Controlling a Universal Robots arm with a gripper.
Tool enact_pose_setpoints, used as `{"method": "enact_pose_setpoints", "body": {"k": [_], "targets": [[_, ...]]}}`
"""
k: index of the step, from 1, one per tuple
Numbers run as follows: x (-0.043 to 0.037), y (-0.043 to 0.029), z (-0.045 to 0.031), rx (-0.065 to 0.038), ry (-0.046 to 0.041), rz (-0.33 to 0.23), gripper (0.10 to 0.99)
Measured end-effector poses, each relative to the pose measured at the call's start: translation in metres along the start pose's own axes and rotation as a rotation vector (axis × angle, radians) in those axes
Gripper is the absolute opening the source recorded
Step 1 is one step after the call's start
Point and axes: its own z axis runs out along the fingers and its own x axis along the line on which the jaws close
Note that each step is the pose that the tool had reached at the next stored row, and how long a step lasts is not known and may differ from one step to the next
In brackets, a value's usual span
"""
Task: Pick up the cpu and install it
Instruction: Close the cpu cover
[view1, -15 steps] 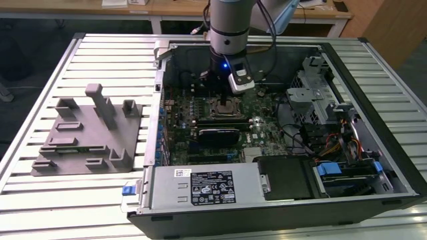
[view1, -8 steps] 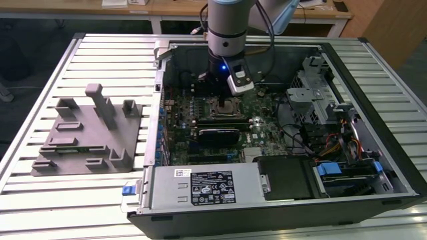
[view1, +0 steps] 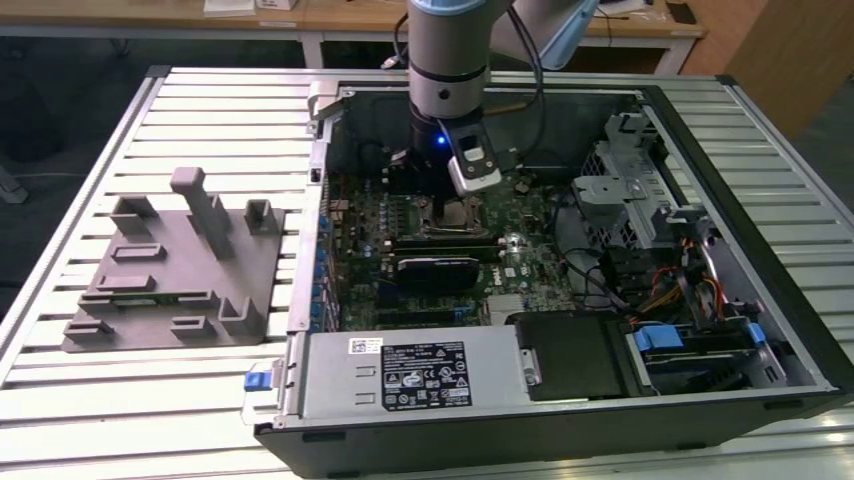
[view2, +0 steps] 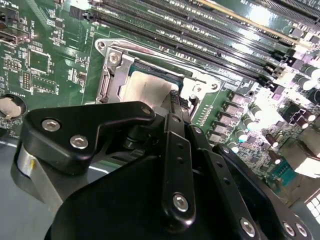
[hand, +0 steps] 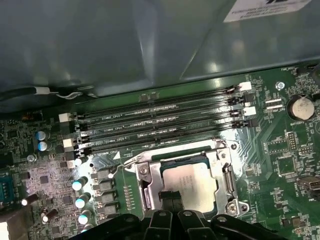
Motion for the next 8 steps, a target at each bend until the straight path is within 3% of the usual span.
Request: {"method": "enact_pose_setpoints", "body": {"k": [8], "targets": [[0.0044,-0.0009,0.0030,0.000,-0.0001,0.000,0.106]]}}
